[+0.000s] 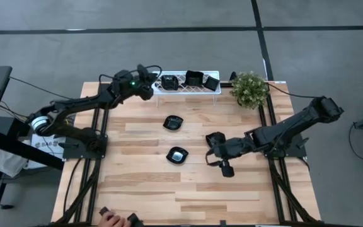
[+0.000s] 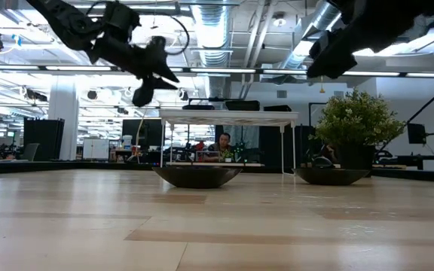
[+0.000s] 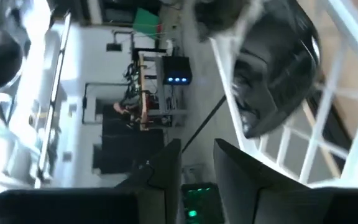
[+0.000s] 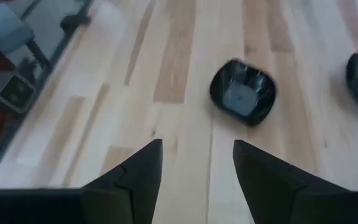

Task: Pick & Place Mini shaped plates
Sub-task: Stack the black leaf-shaped plate on top of the black leaf-shaped plate on the shelf

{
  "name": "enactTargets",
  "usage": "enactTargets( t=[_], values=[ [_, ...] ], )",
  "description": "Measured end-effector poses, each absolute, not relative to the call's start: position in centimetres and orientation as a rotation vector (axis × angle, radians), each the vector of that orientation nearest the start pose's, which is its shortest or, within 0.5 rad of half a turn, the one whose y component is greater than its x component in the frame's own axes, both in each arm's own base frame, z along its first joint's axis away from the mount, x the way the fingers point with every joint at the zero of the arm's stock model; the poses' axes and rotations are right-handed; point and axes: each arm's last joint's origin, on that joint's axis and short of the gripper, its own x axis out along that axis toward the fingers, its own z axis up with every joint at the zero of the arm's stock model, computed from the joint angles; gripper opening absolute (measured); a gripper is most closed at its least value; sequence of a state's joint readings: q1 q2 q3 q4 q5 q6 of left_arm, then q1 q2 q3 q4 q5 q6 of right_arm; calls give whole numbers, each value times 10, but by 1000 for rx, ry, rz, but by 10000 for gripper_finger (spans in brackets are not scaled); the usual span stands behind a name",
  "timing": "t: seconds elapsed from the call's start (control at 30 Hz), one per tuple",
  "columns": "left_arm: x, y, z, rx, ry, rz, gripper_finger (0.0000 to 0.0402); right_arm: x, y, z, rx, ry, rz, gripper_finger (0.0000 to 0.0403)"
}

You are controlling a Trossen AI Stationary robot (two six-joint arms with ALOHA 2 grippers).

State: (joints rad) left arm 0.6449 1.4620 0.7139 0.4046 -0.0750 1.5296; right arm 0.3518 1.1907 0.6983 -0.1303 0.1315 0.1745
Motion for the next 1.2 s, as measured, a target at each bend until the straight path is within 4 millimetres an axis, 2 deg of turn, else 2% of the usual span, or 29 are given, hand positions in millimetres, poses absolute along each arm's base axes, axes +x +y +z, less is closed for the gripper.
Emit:
enactTargets(
  t=[0.2, 0.37, 0.47, 0.57, 0.73, 0.87, 0.97, 1.07, 1.2],
  values=[
    [230, 160, 227, 1073, 655, 451, 95, 237, 87, 215, -2, 680, 168, 194],
    [223, 131, 232, 859, 512, 461, 95, 244, 90, 205, 4, 696, 166, 192],
    [223, 110, 228, 719, 433, 408, 95, 252, 97, 199, 17, 670, 189, 191],
    [225, 89, 217, 598, 382, 285, 95, 260, 103, 191, 5, 651, 236, 192],
    [229, 58, 201, 459, 351, 90, 95, 274, 100, 184, 32, 650, 145, 187],
    [231, 41, 194, 391, 344, -1, 95, 287, 94, 201, 104, 583, 20, 172],
    [232, 33, 189, 288, 294, -69, 95, 293, 90, 224, 150, 502, -19, 158],
    [234, 24, 182, 184, 217, -150, 95, 287, 85, 245, 111, 461, -9, 140],
    [239, 11, 169, 98, 177, -202, 95, 267, 78, 257, 15, 473, -27, 112]
  ],
)
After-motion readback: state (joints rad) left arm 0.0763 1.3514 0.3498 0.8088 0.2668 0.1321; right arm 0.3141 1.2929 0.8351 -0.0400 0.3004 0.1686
